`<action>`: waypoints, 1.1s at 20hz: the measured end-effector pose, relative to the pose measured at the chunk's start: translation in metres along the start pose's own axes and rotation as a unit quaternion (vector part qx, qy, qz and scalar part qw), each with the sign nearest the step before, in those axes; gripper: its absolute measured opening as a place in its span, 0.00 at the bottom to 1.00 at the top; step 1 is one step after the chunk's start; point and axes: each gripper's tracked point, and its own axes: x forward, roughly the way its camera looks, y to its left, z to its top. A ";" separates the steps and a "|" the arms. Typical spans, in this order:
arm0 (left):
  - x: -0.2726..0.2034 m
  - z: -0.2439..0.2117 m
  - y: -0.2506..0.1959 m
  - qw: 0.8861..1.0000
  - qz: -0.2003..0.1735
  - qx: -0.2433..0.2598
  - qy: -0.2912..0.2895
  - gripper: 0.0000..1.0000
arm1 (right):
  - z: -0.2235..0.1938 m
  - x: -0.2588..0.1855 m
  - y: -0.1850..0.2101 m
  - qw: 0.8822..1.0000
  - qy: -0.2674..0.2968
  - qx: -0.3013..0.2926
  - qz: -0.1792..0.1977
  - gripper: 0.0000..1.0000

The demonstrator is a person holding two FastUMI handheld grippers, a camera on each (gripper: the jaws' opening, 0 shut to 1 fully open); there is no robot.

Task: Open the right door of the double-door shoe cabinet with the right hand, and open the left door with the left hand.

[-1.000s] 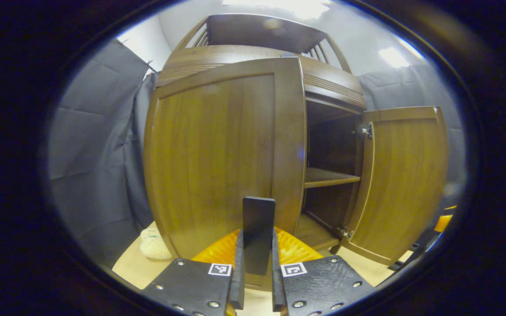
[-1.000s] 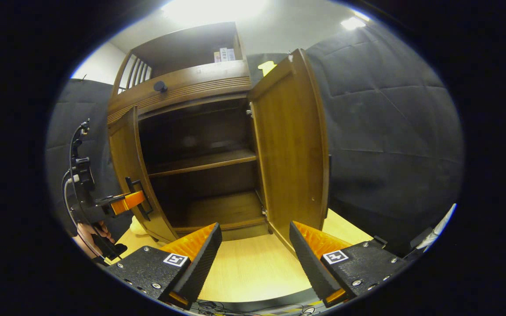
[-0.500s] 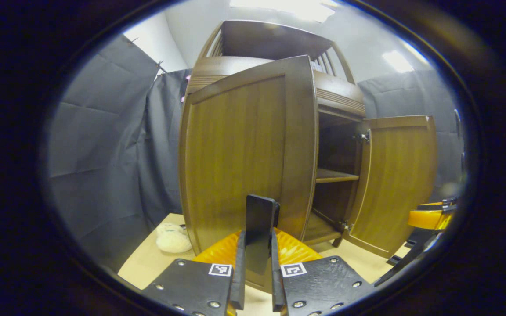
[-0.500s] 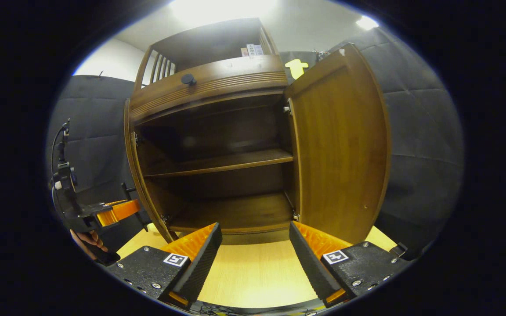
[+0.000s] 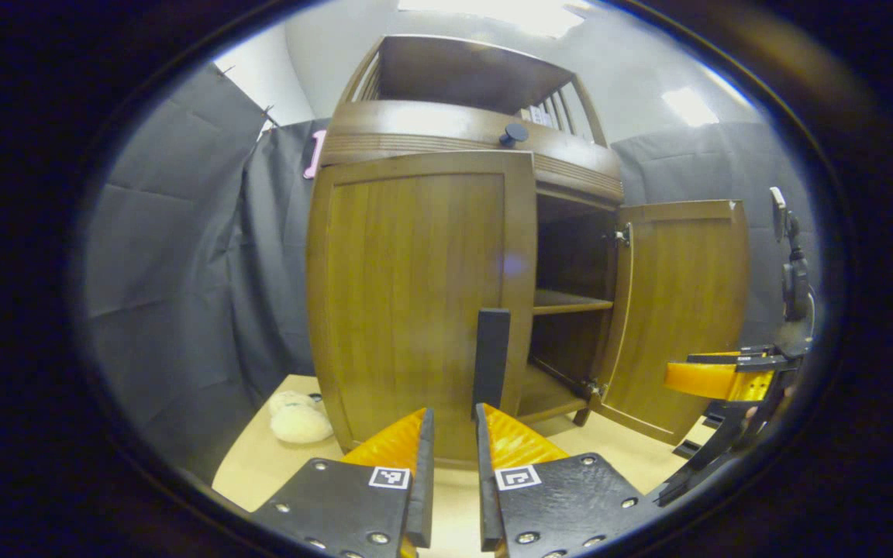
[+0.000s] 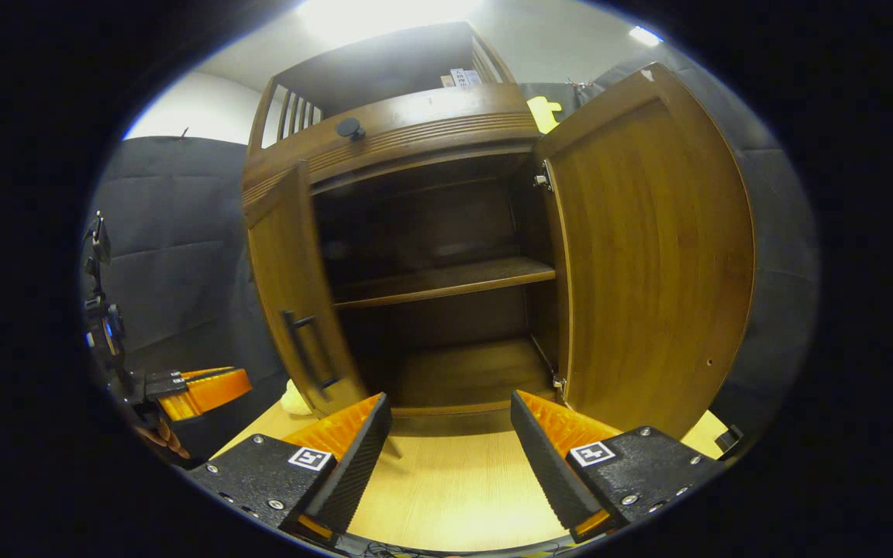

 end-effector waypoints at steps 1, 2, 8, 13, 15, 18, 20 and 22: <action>0.015 -0.007 -0.001 1.000 0.012 0.006 0.012 0.30 | 0.000 -0.001 -0.001 1.000 0.002 0.000 -0.002 0.96; 0.030 -0.008 -0.006 1.000 0.015 0.006 0.013 0.31 | -0.001 -0.003 -0.003 1.000 0.003 -0.002 -0.006 0.92; 0.140 0.008 -0.030 1.000 0.022 -0.013 0.005 0.67 | 0.002 -0.030 -0.043 0.998 -0.005 -0.007 -0.062 0.95; 0.200 0.029 -0.039 0.999 0.033 0.015 -0.006 0.76 | -0.015 -0.060 -0.081 0.992 0.018 0.003 -0.122 0.96; 0.206 0.040 -0.040 0.999 0.044 0.016 -0.019 0.76 | -0.021 -0.067 -0.095 0.990 0.026 0.014 -0.139 0.92; 0.218 0.039 -0.042 0.999 0.048 0.007 -0.013 0.76 | -0.023 -0.074 -0.107 0.988 0.031 0.028 -0.151 0.92; 0.226 0.037 -0.043 0.998 0.055 -0.003 -0.012 0.68 | -0.019 -0.074 -0.112 0.988 0.030 0.020 -0.152 0.92; 0.224 0.037 -0.044 0.998 0.062 0.001 -0.015 0.52 | -0.015 -0.072 -0.114 0.988 0.026 0.013 -0.149 0.95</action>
